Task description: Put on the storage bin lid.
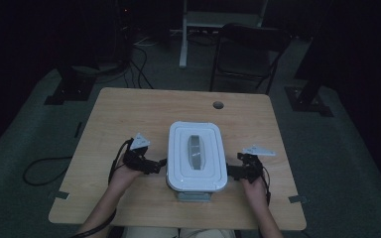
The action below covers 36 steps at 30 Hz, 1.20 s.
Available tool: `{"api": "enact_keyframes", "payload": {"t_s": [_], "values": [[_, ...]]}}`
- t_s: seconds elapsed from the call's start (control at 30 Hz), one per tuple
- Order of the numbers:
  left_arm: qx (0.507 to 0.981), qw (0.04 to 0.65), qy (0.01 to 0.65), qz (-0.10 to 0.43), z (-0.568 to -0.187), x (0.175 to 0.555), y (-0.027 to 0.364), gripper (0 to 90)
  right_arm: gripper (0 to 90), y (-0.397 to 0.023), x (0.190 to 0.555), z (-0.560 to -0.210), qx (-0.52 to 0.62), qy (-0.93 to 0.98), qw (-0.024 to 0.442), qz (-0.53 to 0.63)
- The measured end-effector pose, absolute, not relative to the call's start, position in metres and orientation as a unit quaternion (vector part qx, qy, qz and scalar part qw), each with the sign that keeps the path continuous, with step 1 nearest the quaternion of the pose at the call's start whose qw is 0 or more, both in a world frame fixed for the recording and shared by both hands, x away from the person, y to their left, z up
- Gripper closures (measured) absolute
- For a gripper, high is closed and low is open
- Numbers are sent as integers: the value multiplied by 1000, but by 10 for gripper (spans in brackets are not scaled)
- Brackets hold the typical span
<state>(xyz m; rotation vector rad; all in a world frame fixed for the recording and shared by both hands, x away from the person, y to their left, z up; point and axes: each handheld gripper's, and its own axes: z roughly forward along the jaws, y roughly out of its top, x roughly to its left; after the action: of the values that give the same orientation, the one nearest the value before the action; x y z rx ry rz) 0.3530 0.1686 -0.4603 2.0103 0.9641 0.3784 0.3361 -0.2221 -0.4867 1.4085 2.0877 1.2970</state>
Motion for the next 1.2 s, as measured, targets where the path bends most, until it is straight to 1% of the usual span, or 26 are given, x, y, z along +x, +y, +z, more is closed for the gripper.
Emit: {"api": "enact_keyframes", "payload": {"t_s": [0.07, 0.1, 0.13, 0.17, 0.27, 0.37, 0.4, 0.5, 0.57, 0.7, 0.8, 0.9, 1.03, 1.13, 1.2], "values": [[794, 440, 388, 159, -445, 350, 175, 6, 126, -228, 338, -472, 492, 715, 168, 466], [794, 440, 388, 159, -445, 350, 175, 6, 126, -228, 338, -472, 492, 715, 168, 466], [791, 446, 384, 168, -430, 348, 178, 6, 127, -230, 338, -460, 489, 710, 177, 474], [789, 449, 382, 172, -422, 346, 178, 6, 126, -231, 338, -440, 479, 705, 180, 491], [789, 460, 367, 176, -403, 341, 171, 6, 125, -222, 335, -417, 459, 703, 176, 514], [797, 463, 349, 167, -393, 338, 158, 6, 121, -207, 330, -408, 442, 715, 163, 517], [802, 459, 345, 165, -393, 338, 153, 6, 120, -201, 328, -408, 440, 719, 168, 511], [817, 446, 331, 158, -395, 339, 141, 6, 112, -191, 327, -413, 430, 731, 156, 506], [820, 441, 332, 154, -398, 340, 137, 6, 112, -189, 328, -416, 434, 734, 158, 499], [822, 435, 337, 150, -402, 343, 137, 6, 113, -192, 331, -421, 445, 744, 169, 469], [821, 436, 338, 147, -402, 344, 138, 6, 113, -192, 331, -422, 443, 747, 158, 470], [827, 427, 334, 149, -404, 344, 136, 6, 114, -187, 329, -423, 435, 754, 154, 468], [825, 432, 336, 141, -407, 344, 136, 6, 113, -188, 329, -425, 433, 749, 151, 478], [823, 435, 340, 131, -411, 345, 138, 7, 113, -188, 329, -424, 430, 754, 152, 473], [829, 420, 343, 137, -413, 345, 137, 7, 113, -186, 330, -421, 427, 761, 159, 462]]}}
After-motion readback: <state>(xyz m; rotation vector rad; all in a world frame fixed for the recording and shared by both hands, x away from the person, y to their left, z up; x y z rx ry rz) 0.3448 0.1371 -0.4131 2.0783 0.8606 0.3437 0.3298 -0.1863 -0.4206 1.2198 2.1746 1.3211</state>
